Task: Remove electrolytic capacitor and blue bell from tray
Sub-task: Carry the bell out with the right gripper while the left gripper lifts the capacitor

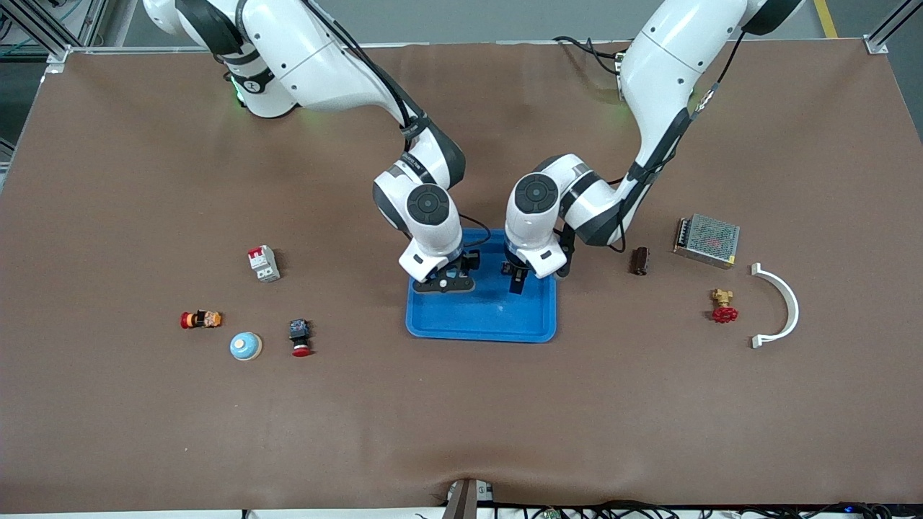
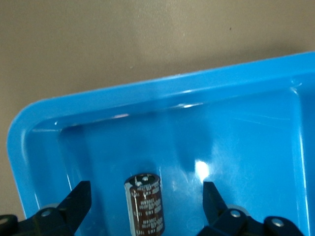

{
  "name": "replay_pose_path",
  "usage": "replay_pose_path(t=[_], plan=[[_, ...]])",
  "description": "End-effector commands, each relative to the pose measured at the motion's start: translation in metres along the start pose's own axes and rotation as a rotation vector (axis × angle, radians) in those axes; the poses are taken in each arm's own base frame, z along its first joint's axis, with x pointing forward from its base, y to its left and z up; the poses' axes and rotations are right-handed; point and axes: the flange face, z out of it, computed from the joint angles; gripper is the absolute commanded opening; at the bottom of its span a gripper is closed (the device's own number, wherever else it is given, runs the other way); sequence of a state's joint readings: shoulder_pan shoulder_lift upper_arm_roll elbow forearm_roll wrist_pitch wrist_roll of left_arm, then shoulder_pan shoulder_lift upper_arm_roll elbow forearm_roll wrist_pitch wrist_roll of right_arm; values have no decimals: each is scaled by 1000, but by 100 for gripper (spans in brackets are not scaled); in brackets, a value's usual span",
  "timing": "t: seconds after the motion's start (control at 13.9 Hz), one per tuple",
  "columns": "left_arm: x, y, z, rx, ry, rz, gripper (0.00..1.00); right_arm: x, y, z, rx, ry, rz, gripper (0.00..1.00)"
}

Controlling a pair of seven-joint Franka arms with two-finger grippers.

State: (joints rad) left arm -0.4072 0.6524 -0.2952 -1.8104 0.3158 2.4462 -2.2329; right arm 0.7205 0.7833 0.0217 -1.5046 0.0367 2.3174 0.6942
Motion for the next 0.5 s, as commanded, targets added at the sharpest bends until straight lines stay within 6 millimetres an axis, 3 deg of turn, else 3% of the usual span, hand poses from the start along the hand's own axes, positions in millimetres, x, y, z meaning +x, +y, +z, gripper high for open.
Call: replay_pose_path(t=[0.0, 0.14, 0.43], plan=[[-13, 9, 1, -18, 11, -23, 100, 11, 12, -46, -12, -15, 4, 47], [-18, 6, 1, -18, 9, -17, 100, 19, 28, -80, -16, -39, -35, 47], [-18, 6, 4, -15, 11, -18, 100, 35, 80, -155, -31, -103, -107, 47]])
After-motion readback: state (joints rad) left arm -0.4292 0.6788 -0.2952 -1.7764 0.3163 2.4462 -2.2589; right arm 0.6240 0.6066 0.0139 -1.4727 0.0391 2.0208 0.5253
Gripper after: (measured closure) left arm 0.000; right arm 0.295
